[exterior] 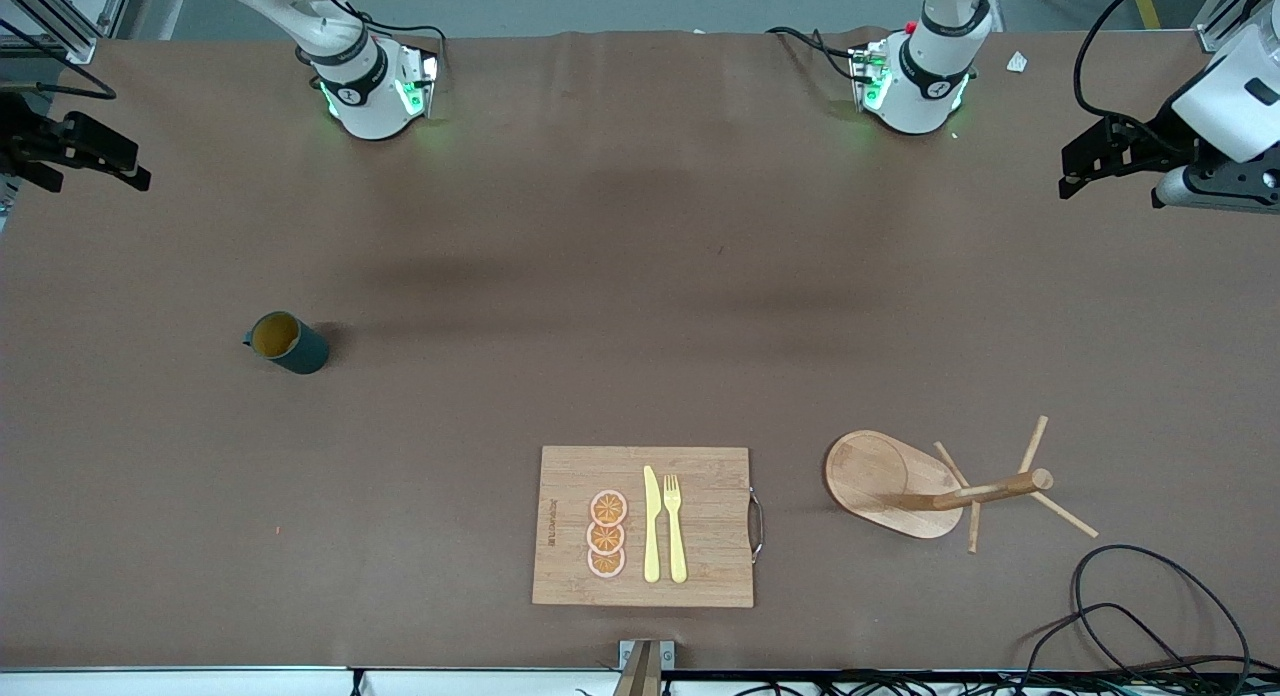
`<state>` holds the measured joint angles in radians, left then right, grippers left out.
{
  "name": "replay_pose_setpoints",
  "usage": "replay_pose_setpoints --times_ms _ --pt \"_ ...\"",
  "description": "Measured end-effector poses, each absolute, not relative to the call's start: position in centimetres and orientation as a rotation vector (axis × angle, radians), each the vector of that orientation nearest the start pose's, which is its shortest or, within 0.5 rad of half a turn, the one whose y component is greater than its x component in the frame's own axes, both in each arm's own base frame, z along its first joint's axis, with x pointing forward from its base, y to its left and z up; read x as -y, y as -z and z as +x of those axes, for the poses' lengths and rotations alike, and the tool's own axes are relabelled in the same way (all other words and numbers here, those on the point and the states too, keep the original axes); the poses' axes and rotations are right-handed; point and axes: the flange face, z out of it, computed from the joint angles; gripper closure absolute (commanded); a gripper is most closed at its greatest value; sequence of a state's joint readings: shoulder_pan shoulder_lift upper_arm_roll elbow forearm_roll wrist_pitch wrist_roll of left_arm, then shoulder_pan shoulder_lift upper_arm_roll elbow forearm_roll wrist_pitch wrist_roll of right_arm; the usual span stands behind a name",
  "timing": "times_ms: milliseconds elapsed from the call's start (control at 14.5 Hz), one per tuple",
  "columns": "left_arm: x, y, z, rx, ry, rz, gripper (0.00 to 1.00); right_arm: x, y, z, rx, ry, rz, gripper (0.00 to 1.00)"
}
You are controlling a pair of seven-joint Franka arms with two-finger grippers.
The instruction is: Pass cup and hang on rack
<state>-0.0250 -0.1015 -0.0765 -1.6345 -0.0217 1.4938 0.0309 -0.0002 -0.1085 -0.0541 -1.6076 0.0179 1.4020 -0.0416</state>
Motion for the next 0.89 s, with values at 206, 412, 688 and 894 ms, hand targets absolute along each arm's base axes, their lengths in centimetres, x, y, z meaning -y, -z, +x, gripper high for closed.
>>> replay_pose_setpoints --times_ms 206,412,688,894 --pt "5.7 -64.5 51.1 -0.210 -0.053 -3.147 0.00 2.7 -65.1 50.1 -0.016 -0.149 -3.110 0.00" --pt "5.6 -64.7 51.2 -0.209 -0.046 -3.147 0.00 2.7 -65.1 50.1 -0.016 -0.149 -3.110 0.00" --pt "5.3 -64.5 51.8 -0.198 -0.052 -3.150 0.00 2.7 -65.1 50.1 -0.016 -0.150 -3.110 0.00" --pt "5.3 -64.0 52.4 -0.198 -0.065 -3.150 0.00 2.7 -65.1 50.1 -0.016 -0.150 -3.110 0.00"
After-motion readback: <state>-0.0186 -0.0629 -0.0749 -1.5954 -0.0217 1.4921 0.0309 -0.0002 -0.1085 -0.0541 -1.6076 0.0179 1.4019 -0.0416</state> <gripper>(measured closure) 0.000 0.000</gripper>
